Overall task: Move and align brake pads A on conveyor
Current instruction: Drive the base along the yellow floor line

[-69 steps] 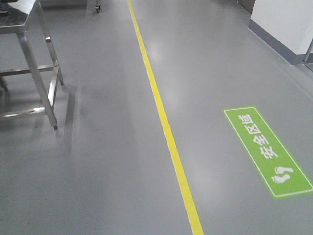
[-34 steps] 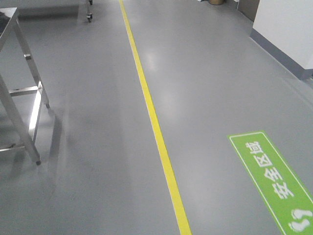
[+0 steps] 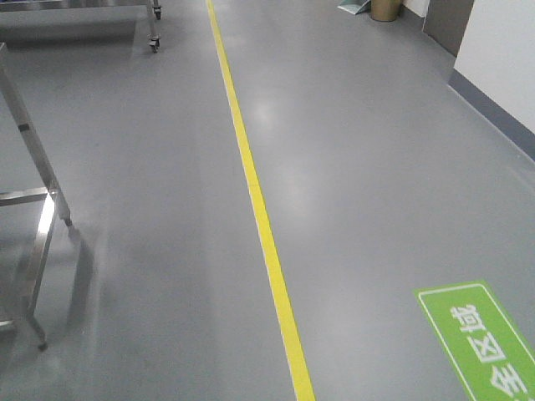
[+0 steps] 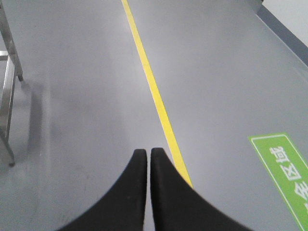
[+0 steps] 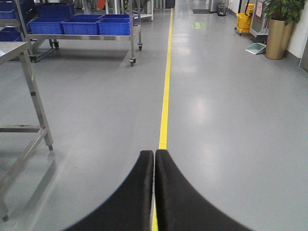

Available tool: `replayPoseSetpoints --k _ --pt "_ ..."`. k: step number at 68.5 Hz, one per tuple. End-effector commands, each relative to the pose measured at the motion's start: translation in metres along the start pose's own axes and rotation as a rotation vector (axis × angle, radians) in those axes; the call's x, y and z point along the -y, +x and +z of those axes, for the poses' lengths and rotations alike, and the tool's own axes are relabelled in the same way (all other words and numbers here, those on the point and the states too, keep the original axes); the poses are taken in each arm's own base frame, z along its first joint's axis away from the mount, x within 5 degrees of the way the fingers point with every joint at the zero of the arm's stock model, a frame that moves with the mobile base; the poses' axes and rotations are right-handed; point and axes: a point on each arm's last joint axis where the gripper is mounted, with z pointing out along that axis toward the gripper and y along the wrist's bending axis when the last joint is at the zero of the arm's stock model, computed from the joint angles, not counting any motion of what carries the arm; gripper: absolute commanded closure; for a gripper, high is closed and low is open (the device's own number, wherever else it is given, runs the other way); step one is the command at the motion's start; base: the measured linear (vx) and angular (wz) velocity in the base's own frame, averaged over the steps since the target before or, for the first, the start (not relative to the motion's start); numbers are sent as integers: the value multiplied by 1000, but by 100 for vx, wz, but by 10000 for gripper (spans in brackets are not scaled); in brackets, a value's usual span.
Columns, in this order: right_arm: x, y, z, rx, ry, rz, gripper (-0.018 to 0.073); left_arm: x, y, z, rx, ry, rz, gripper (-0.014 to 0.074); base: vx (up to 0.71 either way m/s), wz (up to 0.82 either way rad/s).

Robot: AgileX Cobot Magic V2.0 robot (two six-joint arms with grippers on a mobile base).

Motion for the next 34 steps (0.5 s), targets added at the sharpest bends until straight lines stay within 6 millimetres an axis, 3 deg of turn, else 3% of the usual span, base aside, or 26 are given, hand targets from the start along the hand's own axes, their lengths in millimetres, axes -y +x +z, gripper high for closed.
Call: replayPoseSetpoints --k 1,34 --pt "2 -15 -1 92 18 -7 569 4 -12 -4 75 34 5 603 55 2" --pt "2 -15 -1 92 18 -7 569 4 -12 -4 75 34 5 603 54 2"
